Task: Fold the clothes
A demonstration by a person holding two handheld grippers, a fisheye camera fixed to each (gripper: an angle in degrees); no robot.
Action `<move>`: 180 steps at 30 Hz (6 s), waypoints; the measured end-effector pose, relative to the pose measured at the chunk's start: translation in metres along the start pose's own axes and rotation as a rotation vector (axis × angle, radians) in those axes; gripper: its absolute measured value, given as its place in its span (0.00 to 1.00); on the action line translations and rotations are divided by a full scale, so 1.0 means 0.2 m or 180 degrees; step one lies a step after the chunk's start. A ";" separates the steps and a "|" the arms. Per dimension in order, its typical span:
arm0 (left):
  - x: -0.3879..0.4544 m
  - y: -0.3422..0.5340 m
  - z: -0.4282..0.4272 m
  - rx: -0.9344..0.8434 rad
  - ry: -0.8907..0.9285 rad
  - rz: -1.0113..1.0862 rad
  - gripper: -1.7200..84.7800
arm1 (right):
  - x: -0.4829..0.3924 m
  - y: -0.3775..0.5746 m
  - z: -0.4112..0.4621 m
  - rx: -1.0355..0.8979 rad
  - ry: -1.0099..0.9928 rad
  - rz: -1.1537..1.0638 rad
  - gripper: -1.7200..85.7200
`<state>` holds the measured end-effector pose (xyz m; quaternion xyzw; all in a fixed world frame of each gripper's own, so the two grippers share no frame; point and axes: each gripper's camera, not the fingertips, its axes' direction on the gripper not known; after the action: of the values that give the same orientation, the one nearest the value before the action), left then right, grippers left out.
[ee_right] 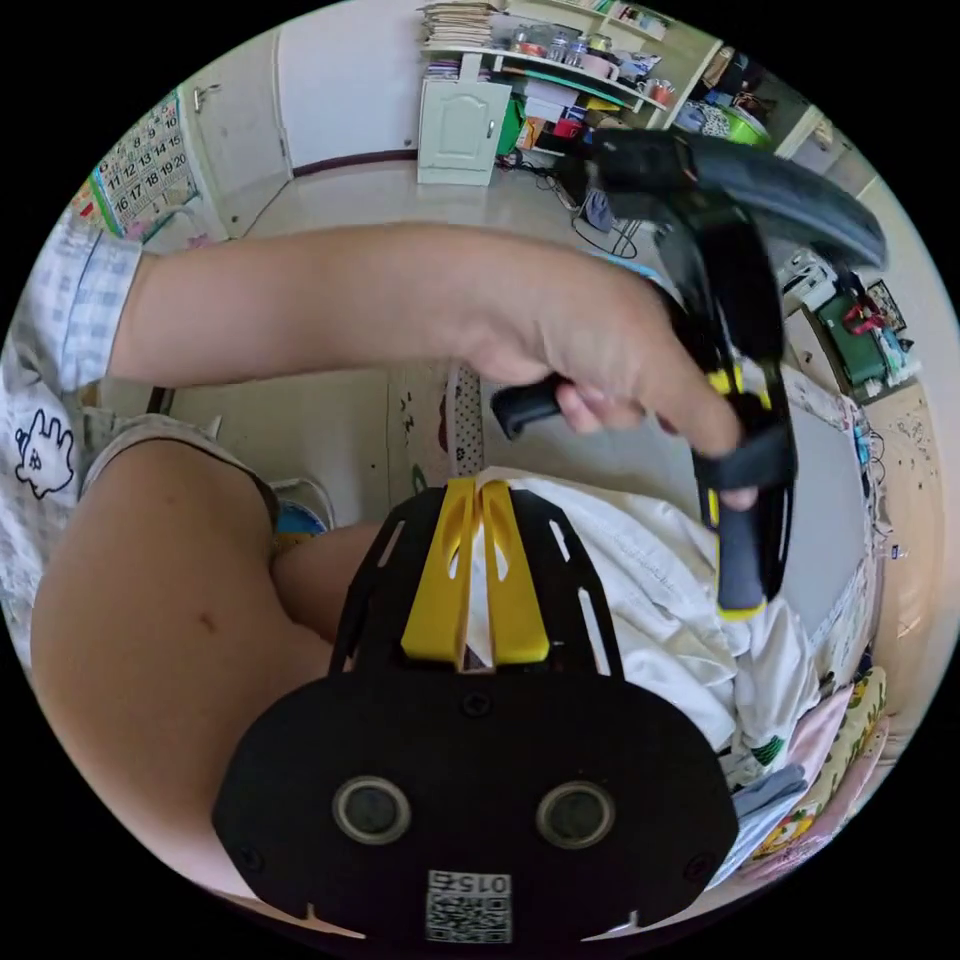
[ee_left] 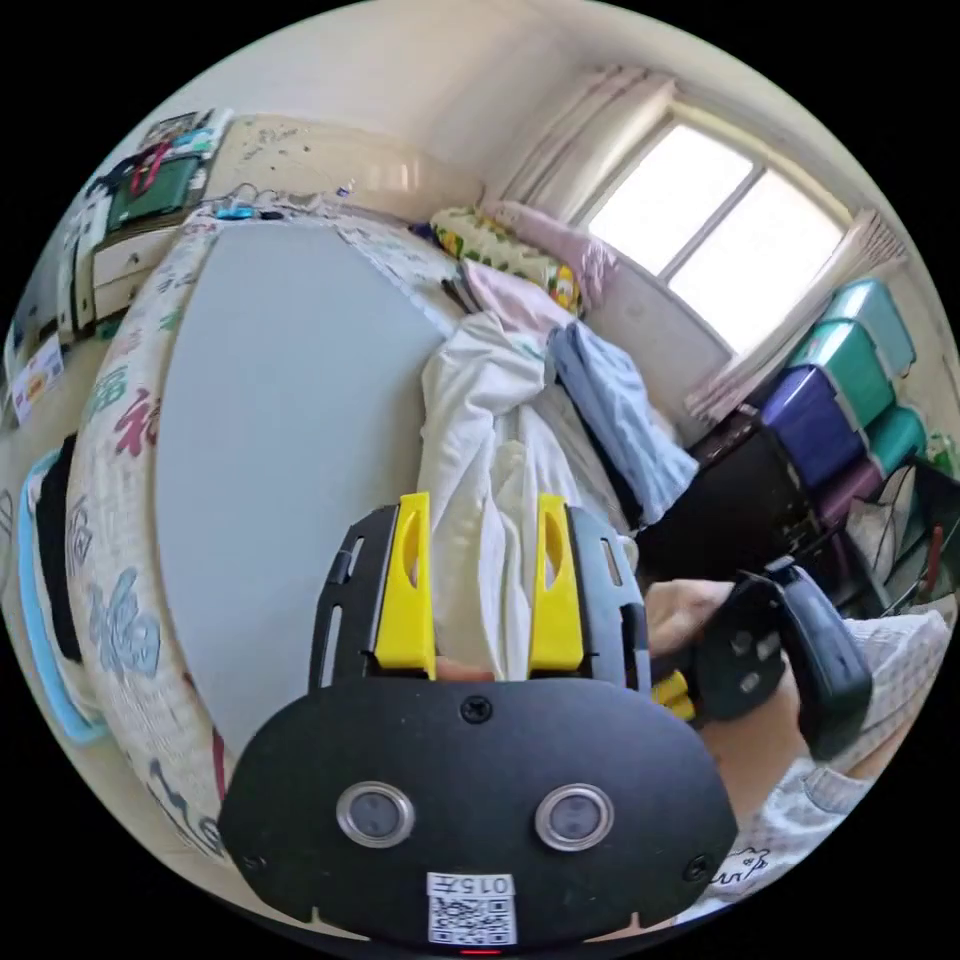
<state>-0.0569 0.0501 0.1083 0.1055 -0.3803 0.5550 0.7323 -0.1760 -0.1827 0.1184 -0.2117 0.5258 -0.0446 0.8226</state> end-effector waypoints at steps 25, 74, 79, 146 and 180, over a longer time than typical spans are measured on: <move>-0.04 0.82 -0.76 0.1360 -0.1140 -0.1069 0.11 | -0.25 0.50 -0.16 0.1376 0.0085 0.1500 0.01; -0.05 0.32 -0.91 0.1186 -0.0962 -0.0384 0.16 | -1.89 3.12 0.02 0.2616 0.2234 0.4778 0.04; 0.00 -0.22 -0.41 0.0334 -0.0747 0.0063 0.21 | -1.86 3.14 0.02 0.2506 0.2247 0.4791 0.04; -0.01 0.29 -0.63 0.0383 -0.1412 0.0380 0.03 | 1.19 2.22 0.93 0.0447 0.0810 0.2562 0.02; 1.91 1.04 -2.01 0.3561 -0.2360 0.1058 0.02 | -1.32 2.69 -2.23 0.2653 0.3941 0.2154 0.01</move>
<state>-0.0295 0.6373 0.0333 0.5904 -0.2732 0.7000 0.2947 -0.7677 0.2474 -0.0308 0.3444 0.8604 -0.0945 0.3635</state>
